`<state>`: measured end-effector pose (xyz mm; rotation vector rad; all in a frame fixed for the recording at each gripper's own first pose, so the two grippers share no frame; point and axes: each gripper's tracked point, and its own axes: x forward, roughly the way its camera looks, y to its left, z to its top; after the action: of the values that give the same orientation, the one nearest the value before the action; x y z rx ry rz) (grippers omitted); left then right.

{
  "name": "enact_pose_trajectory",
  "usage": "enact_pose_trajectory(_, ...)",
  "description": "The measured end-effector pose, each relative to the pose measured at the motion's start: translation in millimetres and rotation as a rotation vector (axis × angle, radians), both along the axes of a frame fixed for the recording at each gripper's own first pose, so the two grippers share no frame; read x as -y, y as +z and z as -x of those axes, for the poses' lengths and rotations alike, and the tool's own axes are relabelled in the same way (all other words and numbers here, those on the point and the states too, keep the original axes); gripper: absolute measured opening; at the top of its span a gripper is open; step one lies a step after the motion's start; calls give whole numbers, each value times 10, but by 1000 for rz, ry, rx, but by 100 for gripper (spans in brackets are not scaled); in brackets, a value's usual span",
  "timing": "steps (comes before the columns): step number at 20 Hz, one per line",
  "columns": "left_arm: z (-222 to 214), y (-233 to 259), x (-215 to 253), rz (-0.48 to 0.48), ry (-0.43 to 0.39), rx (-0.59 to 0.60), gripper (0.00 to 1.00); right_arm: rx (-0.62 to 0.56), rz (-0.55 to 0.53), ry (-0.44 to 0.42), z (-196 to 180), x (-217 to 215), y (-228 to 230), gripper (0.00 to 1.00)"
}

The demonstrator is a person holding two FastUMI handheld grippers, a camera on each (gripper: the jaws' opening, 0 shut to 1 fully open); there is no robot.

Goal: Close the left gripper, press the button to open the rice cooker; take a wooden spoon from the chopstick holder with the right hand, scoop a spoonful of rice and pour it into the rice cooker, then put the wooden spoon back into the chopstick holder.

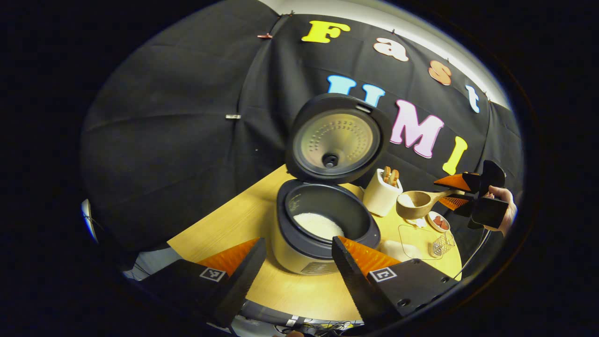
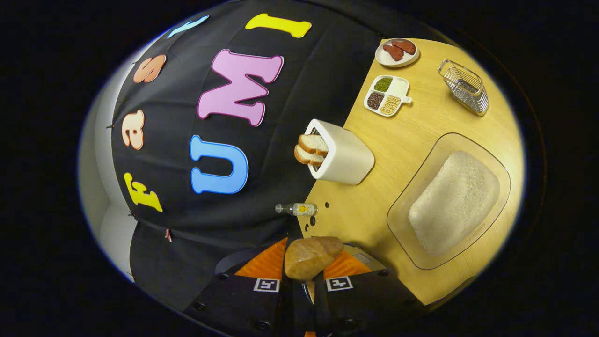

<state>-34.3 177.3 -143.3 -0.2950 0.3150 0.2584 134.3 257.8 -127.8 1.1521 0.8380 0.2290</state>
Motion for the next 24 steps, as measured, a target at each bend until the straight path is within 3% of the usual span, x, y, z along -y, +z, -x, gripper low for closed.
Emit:
enact_pose_trajectory(6, 162, -99, -249, 32, 75, -6, 95, 117, 92, 148, 43, -727, 130, 21)
enact_pose_trajectory(11, 199, -127, -364, 19, 82, -9, 95, 322, 282, 300, 90, -1197, 130, 21)
enact_pose_trajectory(16, 241, -95, -524, 2, 107, 6, 95, 520, 452, 372, 46, -1459, 149, 21)
enact_pose_trajectory(24, 341, -164, -715, 9, 168, 7, 95, 728, 573, 491, 97, -1841, 68, 21)
